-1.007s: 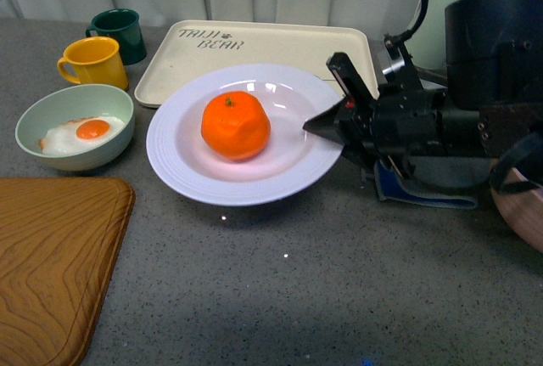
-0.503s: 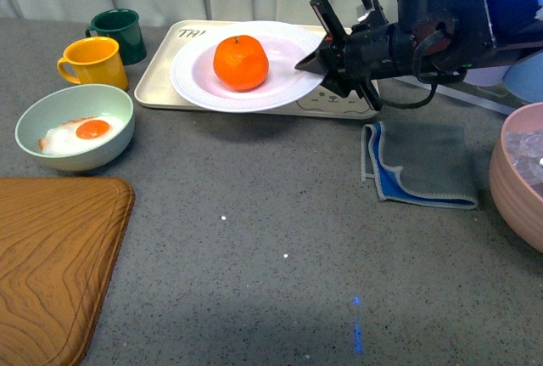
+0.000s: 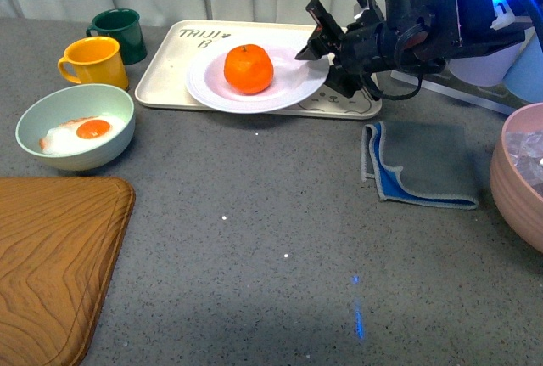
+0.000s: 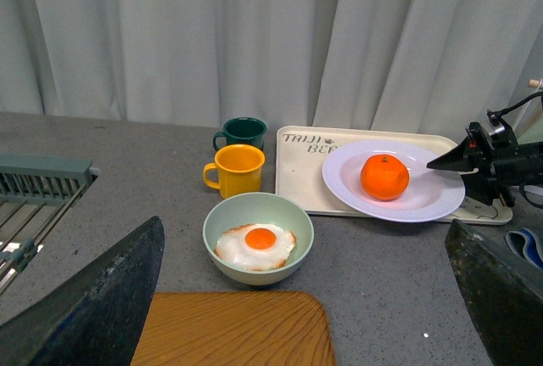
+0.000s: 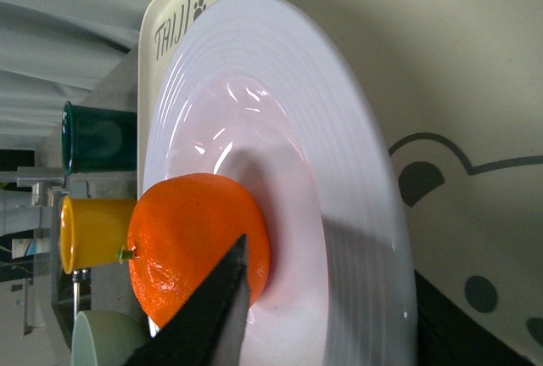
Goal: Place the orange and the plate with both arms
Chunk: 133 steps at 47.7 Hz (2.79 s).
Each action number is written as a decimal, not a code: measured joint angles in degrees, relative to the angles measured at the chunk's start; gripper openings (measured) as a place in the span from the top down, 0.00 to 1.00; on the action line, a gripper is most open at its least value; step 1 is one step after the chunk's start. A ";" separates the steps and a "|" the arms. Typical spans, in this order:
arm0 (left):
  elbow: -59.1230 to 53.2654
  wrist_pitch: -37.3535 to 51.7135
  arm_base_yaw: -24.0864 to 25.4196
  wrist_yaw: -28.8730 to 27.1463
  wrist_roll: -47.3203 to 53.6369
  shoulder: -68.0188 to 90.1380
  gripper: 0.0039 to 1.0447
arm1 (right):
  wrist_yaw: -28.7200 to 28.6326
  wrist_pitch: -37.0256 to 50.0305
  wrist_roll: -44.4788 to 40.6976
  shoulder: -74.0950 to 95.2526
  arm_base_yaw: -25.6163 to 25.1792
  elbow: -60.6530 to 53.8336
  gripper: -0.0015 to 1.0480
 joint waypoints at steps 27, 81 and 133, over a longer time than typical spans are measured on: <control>0.00 0.00 0.00 0.00 0.00 0.00 0.06 | 16.59 6.54 -25.51 -22.03 0.70 -23.50 0.09; 0.00 -0.02 0.00 0.00 0.00 0.00 0.06 | 34.21 56.96 -45.72 -77.05 -8.94 -100.08 0.99; 0.00 -0.02 0.00 0.00 0.00 0.00 0.06 | 30.58 27.71 -45.72 -118.40 -12.59 -111.86 0.99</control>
